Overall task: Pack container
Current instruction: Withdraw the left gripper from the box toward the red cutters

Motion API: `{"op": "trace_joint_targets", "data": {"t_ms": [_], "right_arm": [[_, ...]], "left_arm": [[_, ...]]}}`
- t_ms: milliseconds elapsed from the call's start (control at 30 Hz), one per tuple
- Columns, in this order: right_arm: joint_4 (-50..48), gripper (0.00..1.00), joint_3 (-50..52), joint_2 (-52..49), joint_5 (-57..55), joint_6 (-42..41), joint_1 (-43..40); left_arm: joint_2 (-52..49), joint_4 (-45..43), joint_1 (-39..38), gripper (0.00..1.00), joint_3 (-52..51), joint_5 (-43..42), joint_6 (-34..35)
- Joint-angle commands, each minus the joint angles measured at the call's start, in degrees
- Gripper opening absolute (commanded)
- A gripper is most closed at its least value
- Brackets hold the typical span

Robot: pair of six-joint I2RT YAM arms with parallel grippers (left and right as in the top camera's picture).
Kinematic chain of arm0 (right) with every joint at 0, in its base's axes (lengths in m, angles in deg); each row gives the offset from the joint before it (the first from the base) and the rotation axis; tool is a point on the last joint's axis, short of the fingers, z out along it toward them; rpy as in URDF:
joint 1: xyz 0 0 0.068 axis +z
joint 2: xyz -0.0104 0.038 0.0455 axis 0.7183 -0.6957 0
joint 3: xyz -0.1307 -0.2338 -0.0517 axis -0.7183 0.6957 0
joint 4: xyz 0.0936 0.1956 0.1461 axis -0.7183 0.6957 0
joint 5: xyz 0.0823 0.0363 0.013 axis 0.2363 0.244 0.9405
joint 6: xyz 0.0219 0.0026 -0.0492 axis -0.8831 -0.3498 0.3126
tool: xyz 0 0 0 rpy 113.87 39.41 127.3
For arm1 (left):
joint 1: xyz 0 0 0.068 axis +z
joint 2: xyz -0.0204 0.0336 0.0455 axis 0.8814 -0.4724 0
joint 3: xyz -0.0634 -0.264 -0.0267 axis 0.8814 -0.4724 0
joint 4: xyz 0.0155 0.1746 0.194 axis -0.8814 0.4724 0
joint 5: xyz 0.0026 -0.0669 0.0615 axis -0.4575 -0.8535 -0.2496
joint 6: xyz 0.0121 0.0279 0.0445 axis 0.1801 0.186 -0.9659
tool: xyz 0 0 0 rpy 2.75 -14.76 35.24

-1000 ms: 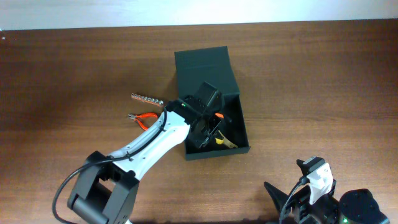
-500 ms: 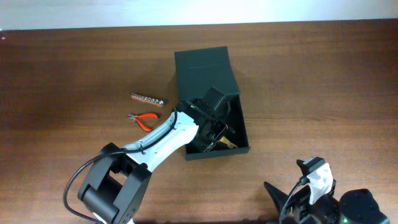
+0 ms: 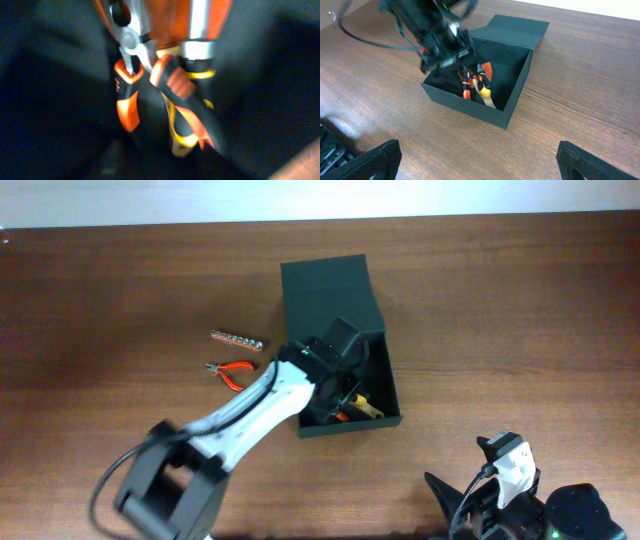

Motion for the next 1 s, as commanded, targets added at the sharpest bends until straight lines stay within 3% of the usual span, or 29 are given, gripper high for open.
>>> {"op": "trace_joint_targets", "data": {"t_ms": [0, 100, 300, 400, 600, 833, 967], "right_arm": [[-0.17, 0.99, 0.15, 0.44, -0.72, -0.46, 0.26], [-0.17, 0.99, 0.15, 0.44, -0.72, -0.46, 0.26], [-0.17, 0.99, 0.15, 0.44, -0.72, -0.46, 0.26], [-0.15, 0.99, 0.15, 0.44, -0.72, -0.46, 0.26], [-0.17, 0.99, 0.15, 0.44, -0.72, -0.46, 0.26], [-0.15, 0.99, 0.15, 0.44, -0.72, -0.46, 0.26], [-0.15, 0.99, 0.15, 0.44, -0.72, -0.46, 0.26]], "left_arm": [[10.69, 3.8, 1.66, 0.82, 1.11, 9.14, -4.52], [17.66, 11.32, 4.76, 0.93, 1.14, 13.64, -5.11], [25.0, 31.56, 18.18, 0.96, 2.45, 17.33, -5.14], [24.09, 35.26, 25.75, 0.98, 2.43, 18.1, -9.79], [17.42, 27.12, 34.69, 0.98, 0.61, 14.56, -21.38], [10.69, 10.1, 38.07, 0.98, -9.46, 7.48, -21.84], [6.69, 6.47, 38.88, 0.95, -11.3, 5.55, -21.86]]}}
